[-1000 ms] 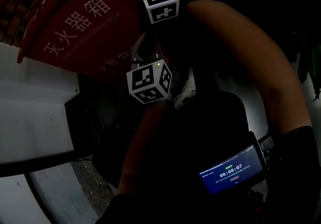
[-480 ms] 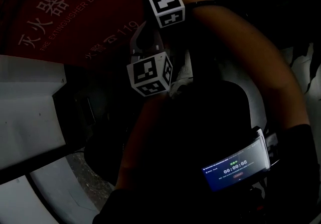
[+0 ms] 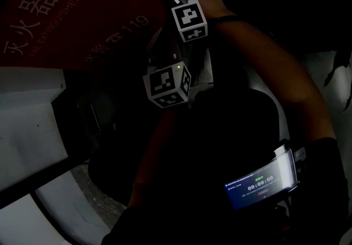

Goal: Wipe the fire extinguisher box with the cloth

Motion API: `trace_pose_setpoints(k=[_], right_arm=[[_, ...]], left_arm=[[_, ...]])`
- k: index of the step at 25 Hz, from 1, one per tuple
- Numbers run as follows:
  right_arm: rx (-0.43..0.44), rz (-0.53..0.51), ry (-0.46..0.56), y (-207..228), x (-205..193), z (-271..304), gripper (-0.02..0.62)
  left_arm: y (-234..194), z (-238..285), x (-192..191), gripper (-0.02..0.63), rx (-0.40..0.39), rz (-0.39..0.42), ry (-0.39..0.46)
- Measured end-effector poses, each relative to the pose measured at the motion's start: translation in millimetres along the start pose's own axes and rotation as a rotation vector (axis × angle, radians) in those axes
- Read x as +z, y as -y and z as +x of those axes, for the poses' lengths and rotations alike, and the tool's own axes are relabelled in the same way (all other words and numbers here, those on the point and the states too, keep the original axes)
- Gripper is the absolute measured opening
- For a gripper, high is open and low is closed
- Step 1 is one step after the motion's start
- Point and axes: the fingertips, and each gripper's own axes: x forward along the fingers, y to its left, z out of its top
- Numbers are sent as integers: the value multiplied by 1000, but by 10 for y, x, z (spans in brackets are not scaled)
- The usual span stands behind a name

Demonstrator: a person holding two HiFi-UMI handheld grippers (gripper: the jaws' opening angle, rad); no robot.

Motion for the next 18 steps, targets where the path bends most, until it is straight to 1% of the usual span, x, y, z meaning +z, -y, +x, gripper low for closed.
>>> trace_pose_setpoints(k=[6, 10, 15, 18], right_arm=[[107, -7, -19, -691, -39, 285, 40], [172, -4, -8, -1017, -41, 372, 40], [247, -45, 9, -1312, -40, 410, 41], [271, -64, 6, -1364, -67, 416, 41]], left_arm=[[-64, 10, -205, 2, -7, -15, -29], [-111, -9, -279, 2, -6, -35, -40], [-115, -31, -285, 2, -8, -21, -44], [-142, -56, -237, 2, -4, -11, -44]])
